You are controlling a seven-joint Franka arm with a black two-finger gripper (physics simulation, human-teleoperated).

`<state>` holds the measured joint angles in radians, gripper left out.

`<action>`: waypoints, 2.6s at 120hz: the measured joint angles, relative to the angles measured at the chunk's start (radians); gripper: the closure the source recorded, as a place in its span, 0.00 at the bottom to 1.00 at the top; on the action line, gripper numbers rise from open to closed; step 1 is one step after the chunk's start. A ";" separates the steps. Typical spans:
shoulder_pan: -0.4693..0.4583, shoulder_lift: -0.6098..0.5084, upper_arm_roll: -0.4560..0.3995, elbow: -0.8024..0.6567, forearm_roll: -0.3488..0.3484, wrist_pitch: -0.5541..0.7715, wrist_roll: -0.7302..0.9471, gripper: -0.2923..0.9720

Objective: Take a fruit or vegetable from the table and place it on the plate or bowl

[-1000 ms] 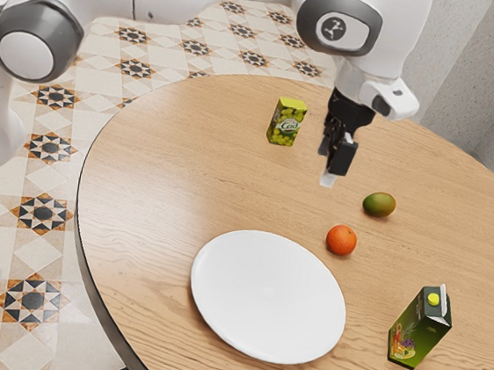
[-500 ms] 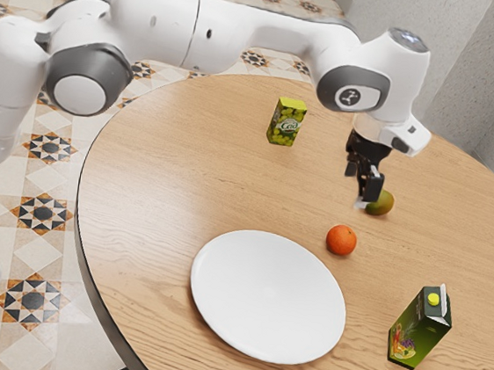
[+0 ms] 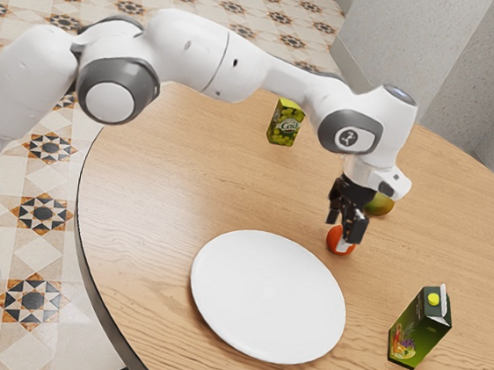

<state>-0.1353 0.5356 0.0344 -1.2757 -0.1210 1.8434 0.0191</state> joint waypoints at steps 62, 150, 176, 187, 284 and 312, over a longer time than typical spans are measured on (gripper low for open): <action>0.015 0.056 -0.001 0.027 0.042 0.111 -0.031 0.25; 0.021 0.091 -0.012 0.063 0.044 0.065 -0.046 0.35; 0.019 0.093 -0.012 0.064 0.051 0.066 -0.055 0.48; 0.019 0.090 -0.011 0.069 0.054 0.053 -0.060 0.49; -0.140 -0.174 -0.022 -0.150 0.056 -0.222 -0.073 0.53; -0.186 -0.238 -0.020 -0.235 0.049 -0.126 -0.085 0.52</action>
<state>-0.3218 0.2976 0.0140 -1.5108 -0.0718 1.7171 -0.0655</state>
